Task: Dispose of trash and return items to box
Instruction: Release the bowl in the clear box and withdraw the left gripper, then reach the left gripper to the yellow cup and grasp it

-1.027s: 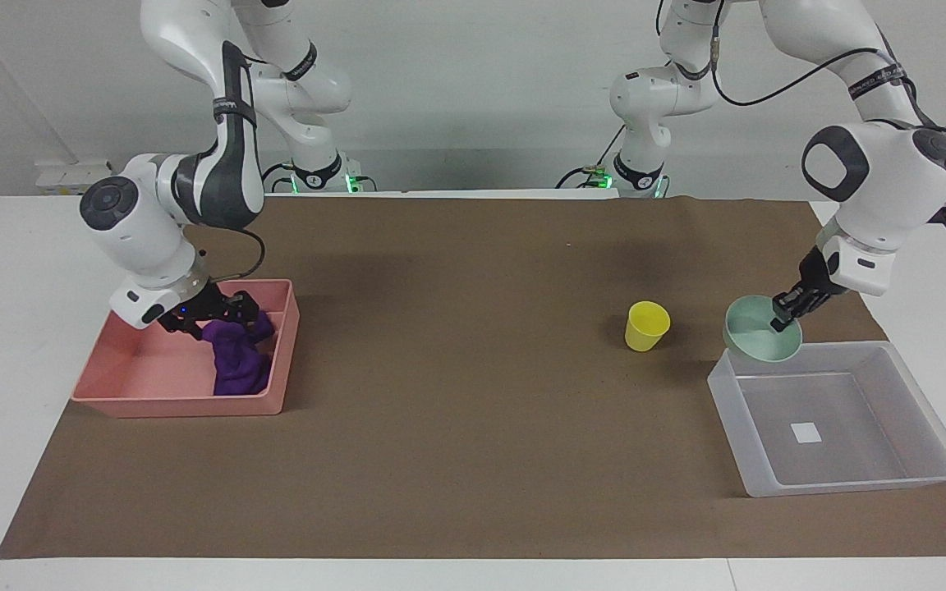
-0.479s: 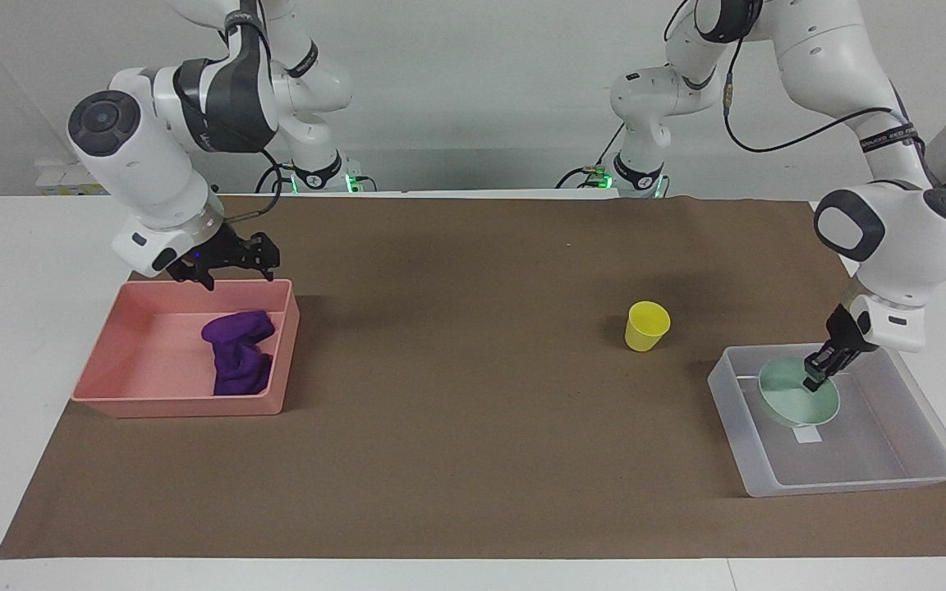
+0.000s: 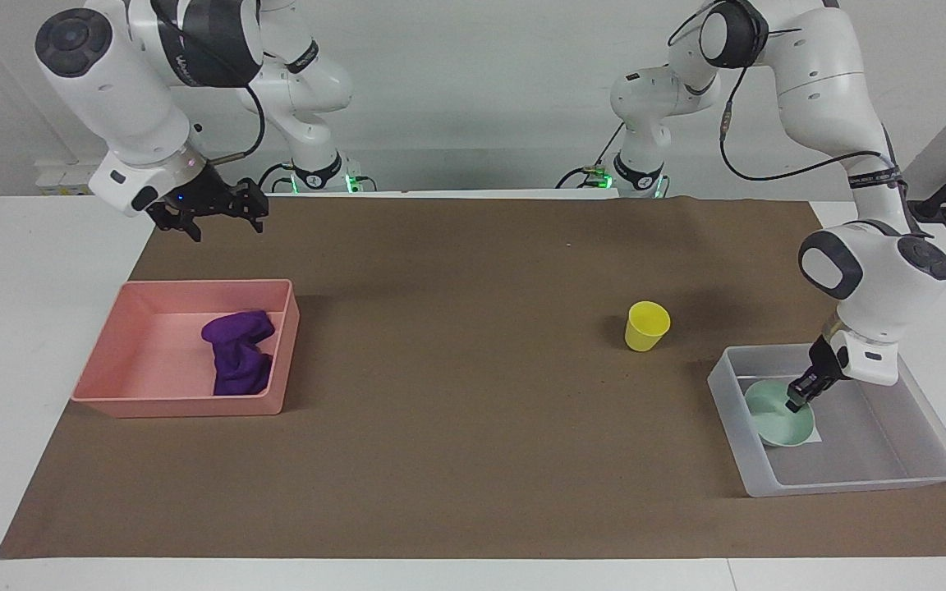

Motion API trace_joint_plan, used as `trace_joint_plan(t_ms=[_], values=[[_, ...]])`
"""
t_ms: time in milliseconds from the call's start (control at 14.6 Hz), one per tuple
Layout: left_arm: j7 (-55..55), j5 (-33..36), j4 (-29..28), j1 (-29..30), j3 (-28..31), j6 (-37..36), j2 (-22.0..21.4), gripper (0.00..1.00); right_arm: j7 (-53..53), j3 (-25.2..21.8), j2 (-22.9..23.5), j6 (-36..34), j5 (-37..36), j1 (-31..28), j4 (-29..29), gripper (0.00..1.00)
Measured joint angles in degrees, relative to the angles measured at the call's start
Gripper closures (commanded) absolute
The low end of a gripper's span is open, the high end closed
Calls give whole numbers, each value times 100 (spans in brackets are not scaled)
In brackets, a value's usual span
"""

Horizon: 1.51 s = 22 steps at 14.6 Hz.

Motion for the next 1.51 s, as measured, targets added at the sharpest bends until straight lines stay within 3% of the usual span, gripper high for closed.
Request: trace_joint_plan(t_ms=[137,411,548,753,959,1164,1233,1301,1370,1507], values=[[0,0,4,-1,-21,32,-10,0,0,0,-92,-34,0,-1,-107,1],[-11,0,76,-108,-86,16,-251,0,0,0,-279,-35,-1,-2,-241,1],[-30,0,89,-174,-113,-520,-657,0,0,0,-340,-35,-1,-2,-251,1],[-51,198,55,-508,-127,-2024,-1332,0,0,-1,-360,-35,-1,-4,-253,1],[-425,379,-443,-1243,-144,-2404,-1694,0,0,-14,-360,-35,-1,-33,-254,1],[-632,411,-1389,-1639,-167,-2026,-1967,1,0,-16,-360,-33,-1,-38,-255,1],[-632,412,-1789,-1643,-162,-1714,-2086,15,0,-16,-360,-30,-1,-38,-254,1],[-632,413,-2192,-1643,-153,-1382,-2205,70,-2,-16,-360,-25,-1,-38,-254,1],[-673,413,-2522,-1652,-154,-1100,-2301,98,-13,-16,-360,-20,-1,-37,-254,1],[-916,413,-2906,-1726,-161,-786,-2391,100,-53,-16,-360,-12,-1,-37,-252,1]])
